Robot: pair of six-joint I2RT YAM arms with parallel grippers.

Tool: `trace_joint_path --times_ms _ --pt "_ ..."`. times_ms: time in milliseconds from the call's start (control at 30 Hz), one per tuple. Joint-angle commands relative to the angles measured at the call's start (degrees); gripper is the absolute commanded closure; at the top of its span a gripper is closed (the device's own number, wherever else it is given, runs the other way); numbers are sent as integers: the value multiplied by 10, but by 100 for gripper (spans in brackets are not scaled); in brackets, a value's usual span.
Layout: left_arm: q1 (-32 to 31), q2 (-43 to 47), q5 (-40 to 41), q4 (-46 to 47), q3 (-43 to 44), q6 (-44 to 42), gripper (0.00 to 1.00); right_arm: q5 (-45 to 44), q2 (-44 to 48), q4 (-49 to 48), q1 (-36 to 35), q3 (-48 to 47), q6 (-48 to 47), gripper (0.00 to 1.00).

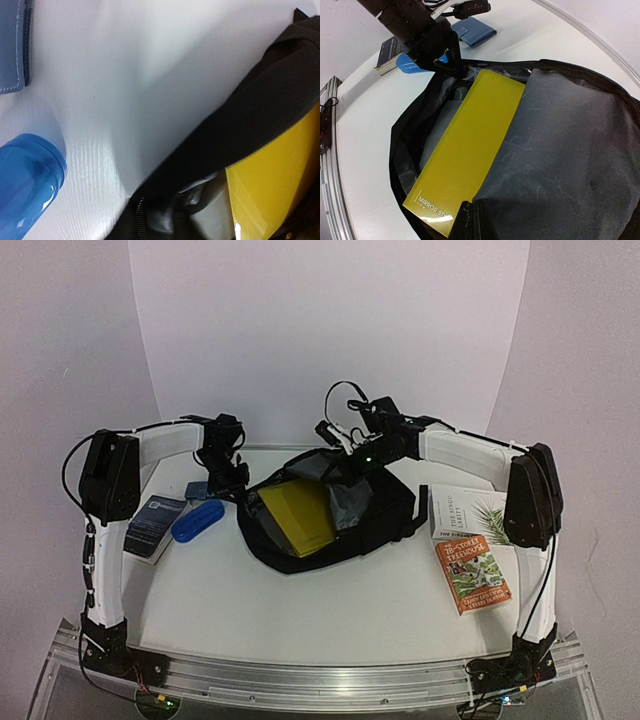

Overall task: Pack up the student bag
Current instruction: Place the files in the student bag, then adjust the student bag at the center of the board.

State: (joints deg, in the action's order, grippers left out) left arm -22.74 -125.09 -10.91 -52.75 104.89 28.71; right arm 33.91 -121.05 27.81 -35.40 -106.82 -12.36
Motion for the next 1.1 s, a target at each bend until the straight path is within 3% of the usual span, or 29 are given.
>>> trace_joint_path --times_ms 0,333,400,467,500,600,800,967,1067 --pt "3 18 -13 -17 58 -2 99 -2 42 -17 1 6 0 100" --pt "0 143 -46 -33 55 -16 99 -43 26 -17 2 8 -4 100" --pt "-1 152 -29 -52 35 -32 85 -45 21 -17 1 6 -2 100" --pt "-9 180 -38 -32 2 -53 58 -45 17 -17 2 1 2 100" --pt "-14 201 -38 -15 -21 -67 49 -45 14 -17 2 -3 5 100" --pt "-21 272 -69 30 -90 -110 39 -41 3 -17 6 -15 19 100" --pt "-75 388 -136 83 -237 -260 37 -16 -25 -15 17 -38 52 100" --pt "-160 386 -123 79 -269 -366 37 -7 -30 -14 19 -34 59 100" --pt "-202 364 -71 90 -279 -422 38 0 -31 -14 21 -30 67 100"
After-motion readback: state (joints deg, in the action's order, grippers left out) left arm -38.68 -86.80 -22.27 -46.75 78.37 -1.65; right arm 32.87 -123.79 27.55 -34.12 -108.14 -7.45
